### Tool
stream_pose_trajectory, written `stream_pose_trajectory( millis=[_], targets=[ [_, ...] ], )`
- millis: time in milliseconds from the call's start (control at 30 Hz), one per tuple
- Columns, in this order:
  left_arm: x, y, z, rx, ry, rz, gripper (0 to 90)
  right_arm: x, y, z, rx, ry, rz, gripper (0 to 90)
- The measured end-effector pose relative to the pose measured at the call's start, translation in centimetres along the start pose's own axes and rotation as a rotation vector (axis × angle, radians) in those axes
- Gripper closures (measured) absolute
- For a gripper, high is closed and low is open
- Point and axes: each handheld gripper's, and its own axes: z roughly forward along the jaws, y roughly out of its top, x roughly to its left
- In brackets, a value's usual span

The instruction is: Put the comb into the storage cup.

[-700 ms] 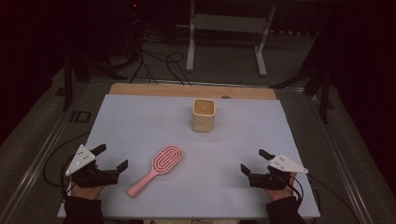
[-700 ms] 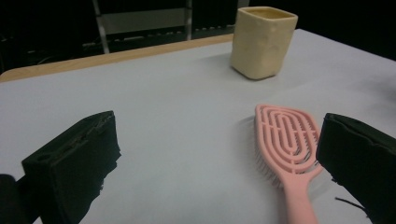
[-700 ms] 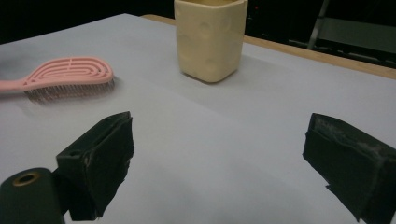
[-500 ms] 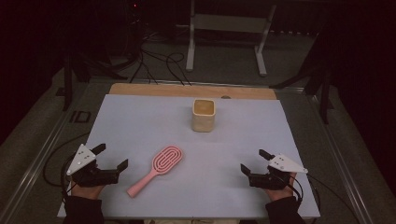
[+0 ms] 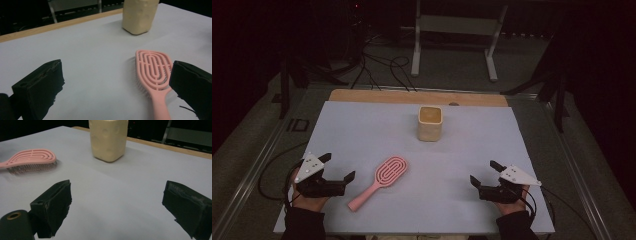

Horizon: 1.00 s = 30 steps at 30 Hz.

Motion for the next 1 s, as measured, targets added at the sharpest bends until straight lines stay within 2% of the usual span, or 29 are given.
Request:
stream_pose_trajectory(
  millis=[200, 400, 767, 1000],
  targets=[
    [-0.3, 0.4, 0.2, 0.02, -0.005, 0.014, 0.1, 0.0, 0.0, 0.0, -0.004, -0.005, 0.002, 8.5],
    [-0.5, 1.0, 0.8, 0.07, -0.001, 0.052, 0.1, -0.2, -0.1, -0.1, -0.012, -0.013, 0.009, 8.5],
    [-1.4, 1.6, 2.2, 0.101, -0.016, 0.079, 0.1, -0.4, -0.1, -0.1, -0.019, -0.012, 0.019, 8.5],
    [-1.9, 2.1, 3.2, 0.163, -0.02, 0.112, 0.1, -0.4, -0.2, -0.1, -0.015, -0.014, 0.019, 8.5]
  ],
)
